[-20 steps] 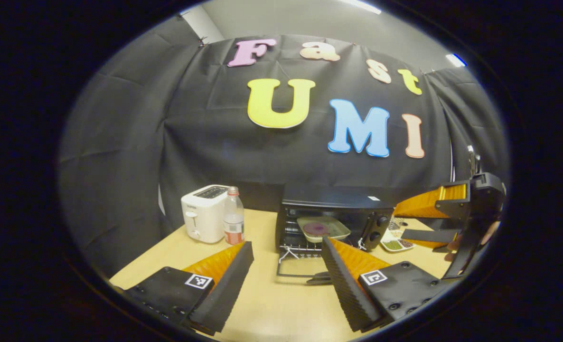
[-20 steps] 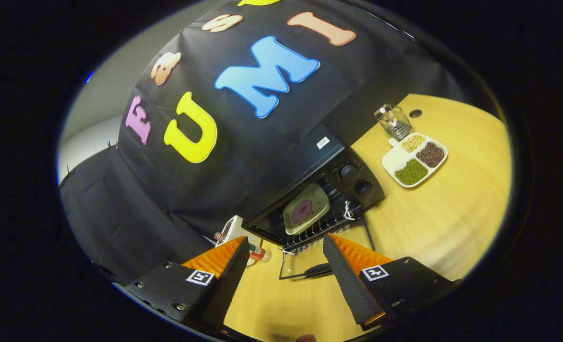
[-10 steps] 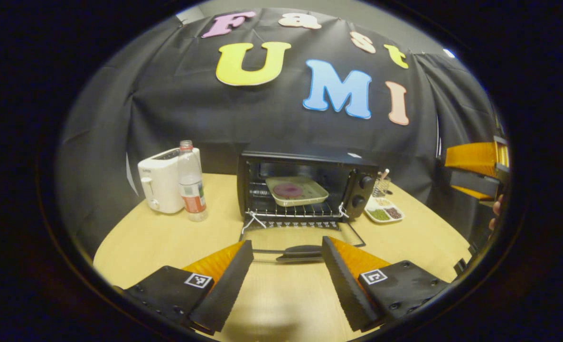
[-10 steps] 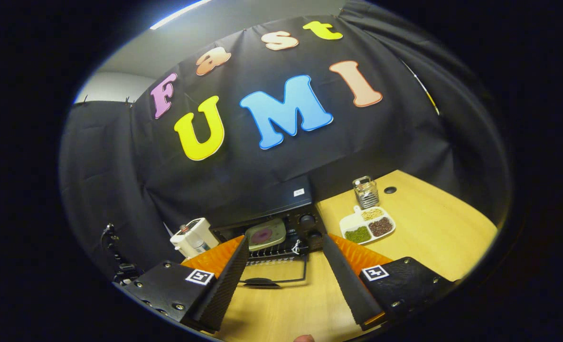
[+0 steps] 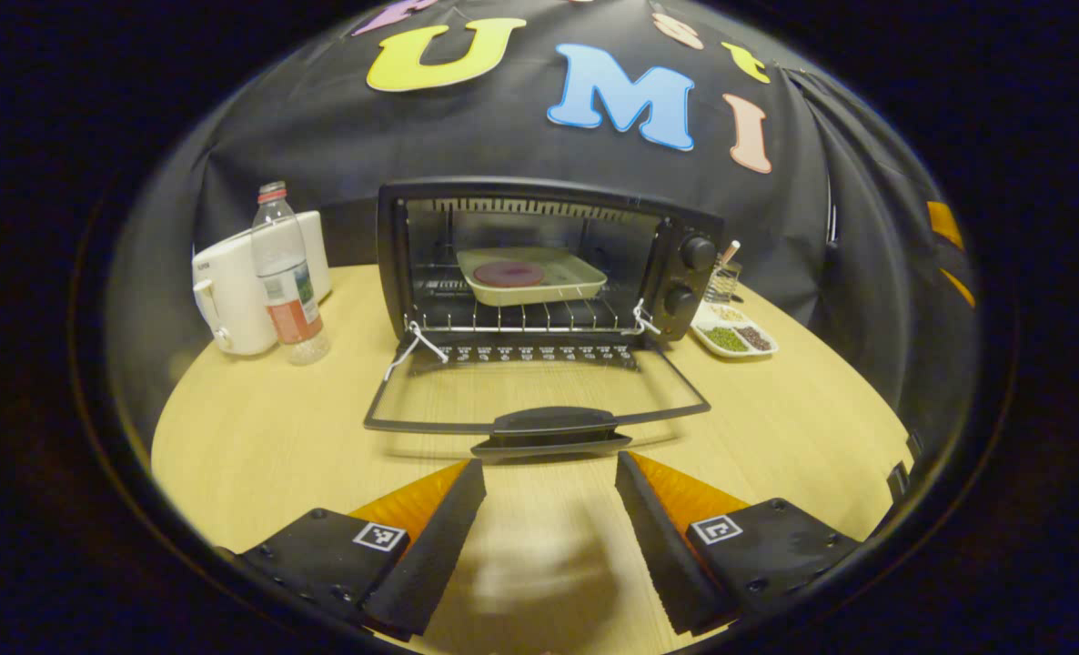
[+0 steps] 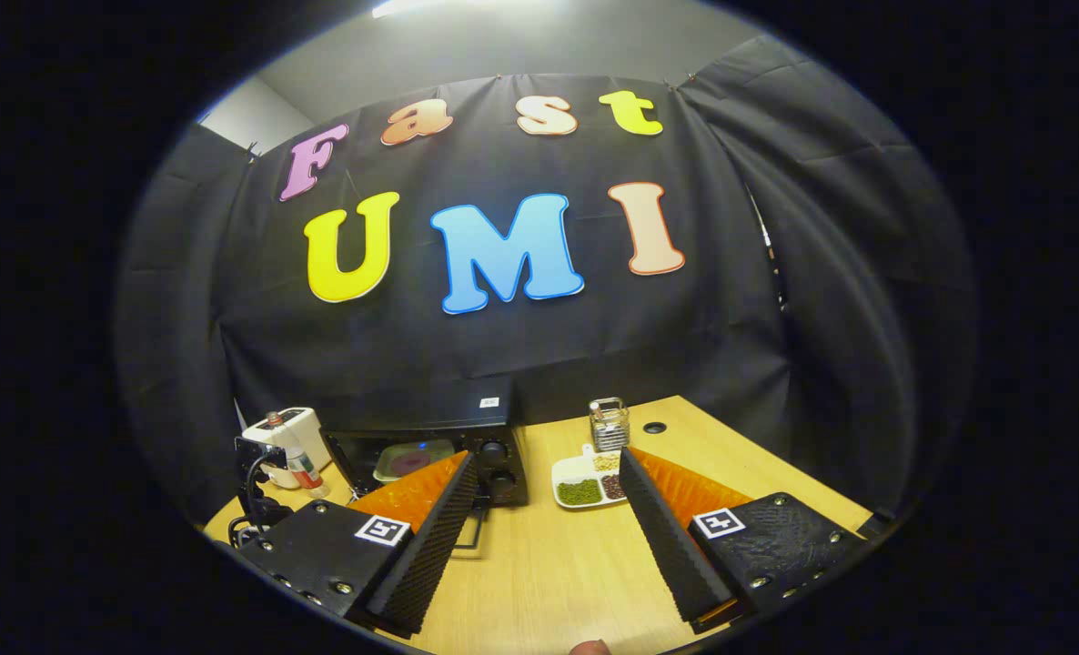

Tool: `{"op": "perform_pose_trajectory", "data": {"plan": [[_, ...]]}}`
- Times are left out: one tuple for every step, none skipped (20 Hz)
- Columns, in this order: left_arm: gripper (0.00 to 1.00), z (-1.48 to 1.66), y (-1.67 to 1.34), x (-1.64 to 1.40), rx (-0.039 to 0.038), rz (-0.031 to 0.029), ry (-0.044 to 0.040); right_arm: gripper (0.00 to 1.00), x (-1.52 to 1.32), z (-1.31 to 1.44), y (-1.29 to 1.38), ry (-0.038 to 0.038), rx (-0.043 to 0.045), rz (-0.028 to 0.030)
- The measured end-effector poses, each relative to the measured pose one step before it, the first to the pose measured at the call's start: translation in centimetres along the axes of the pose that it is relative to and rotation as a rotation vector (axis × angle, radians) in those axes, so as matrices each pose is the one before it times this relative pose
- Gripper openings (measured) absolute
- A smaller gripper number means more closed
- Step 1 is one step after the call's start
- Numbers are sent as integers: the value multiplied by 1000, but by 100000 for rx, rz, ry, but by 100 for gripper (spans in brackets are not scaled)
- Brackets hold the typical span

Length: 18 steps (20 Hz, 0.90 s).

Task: Open the electric oven with the left hand, put the food in, and close the electric oven.

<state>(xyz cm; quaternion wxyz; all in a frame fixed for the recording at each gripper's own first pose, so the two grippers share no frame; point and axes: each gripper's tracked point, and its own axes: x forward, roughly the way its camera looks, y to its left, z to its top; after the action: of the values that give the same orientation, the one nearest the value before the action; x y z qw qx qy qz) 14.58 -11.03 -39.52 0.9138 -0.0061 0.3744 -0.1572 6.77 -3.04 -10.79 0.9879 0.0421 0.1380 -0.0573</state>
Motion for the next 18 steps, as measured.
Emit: {"op": "perform_pose_trajectory", "data": {"plan": [[98,-422,-113,638,-1333,-302,1705,98,-260,498,-564,-1803,-3057,-1982],[98,-437,-32,601,-1169,-256,1165,97,-297,556,-311,-1717,-2622,-1265],[99,-392,35,375,-455,206,1221,98,-228,373,-252,-1340,-1971,-935],[100,-270,101,536,39,603,1115,98,-325,431,-321,-937,-794,-936],[100,-15,143,312,530,914,662,98,-149,-8,-198,-120,-24,-692],[98,488,156,641,2037,611,-2178,97,-223,58,-239,-48,414,-935],[98,-19,-117,273,1061,520,827,97,-140,-133,-378,112,543,-1003],[97,28,102,-138,1072,1586,-63,98,-99,-132,-282,415,352,-424],[98,45,19,264,587,1213,-780,97,-152,-109,-274,431,-118,-570],[97,-26,-49,-100,121,1189,-663,97,118,-118,-243,322,-301,-380],[98,226,34,124,-242,1120,-1137,97,-48,-139,-216,717,-51,-15],[97,61,39,72,-1707,1060,-202,97,-56,33,60,252,383,622],[100,-25,-118,-67,-2096,295,942,97,149,-56,85,388,-23,517],[97,138,5,-187,-131,193,-146,97,139,-152,18,675,-385,182],[100,397,51,-317,1026,127,-1135,97,-12,-270,-55,536,-48,421],[97,520,-27,-373,721,52,-1921,97,-337,-176,461,360,324,675],[97,534,-43,-432,-317,-183,-1325,97,5,-125,40,431,281,597],[97,761,-57,-481,-729,-333,-1318,97,-18,-20,108,171,-14,749]]}}
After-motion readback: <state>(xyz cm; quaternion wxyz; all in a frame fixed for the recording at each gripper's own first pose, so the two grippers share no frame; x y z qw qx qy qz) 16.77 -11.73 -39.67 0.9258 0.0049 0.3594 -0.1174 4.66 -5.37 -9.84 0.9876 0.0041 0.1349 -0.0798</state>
